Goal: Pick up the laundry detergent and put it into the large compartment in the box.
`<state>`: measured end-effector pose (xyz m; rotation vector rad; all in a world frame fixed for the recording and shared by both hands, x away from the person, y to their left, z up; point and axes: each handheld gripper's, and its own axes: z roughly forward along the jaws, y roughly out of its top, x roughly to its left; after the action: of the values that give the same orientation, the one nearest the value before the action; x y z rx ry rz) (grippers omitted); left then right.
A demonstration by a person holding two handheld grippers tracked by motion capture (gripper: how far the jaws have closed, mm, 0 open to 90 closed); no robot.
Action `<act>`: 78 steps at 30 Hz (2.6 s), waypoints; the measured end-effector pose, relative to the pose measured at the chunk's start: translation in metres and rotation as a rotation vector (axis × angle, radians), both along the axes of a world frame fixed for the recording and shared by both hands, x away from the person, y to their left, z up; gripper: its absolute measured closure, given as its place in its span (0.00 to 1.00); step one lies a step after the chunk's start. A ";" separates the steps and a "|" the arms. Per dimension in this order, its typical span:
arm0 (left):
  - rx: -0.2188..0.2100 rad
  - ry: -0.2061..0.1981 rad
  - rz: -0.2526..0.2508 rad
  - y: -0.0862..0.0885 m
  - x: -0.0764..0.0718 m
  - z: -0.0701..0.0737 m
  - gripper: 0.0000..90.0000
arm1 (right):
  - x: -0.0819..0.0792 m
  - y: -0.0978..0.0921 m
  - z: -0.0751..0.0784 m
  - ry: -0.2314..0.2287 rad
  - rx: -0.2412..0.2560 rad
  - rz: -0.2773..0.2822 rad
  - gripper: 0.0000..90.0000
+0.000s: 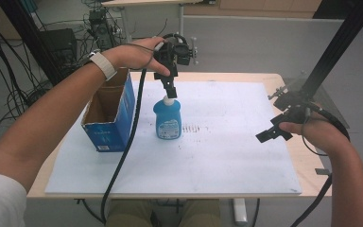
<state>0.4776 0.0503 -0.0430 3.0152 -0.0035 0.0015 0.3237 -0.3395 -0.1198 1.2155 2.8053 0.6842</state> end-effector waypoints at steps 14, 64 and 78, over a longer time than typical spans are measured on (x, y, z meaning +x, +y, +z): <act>-0.018 0.004 0.008 0.009 0.002 -0.013 0.09 | 0.001 0.002 0.000 0.002 -0.002 0.002 0.08; -0.030 0.003 0.031 0.022 -0.002 -0.040 0.09 | 0.005 0.010 0.000 0.004 -0.005 0.016 0.08; -0.031 -0.001 0.038 0.023 -0.002 -0.042 0.09 | 0.006 0.008 0.001 0.001 -0.003 0.017 0.08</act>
<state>0.4757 0.0728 -0.0850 2.9838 0.0537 0.0070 0.3294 -0.3311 -0.1191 1.1939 2.8197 0.6806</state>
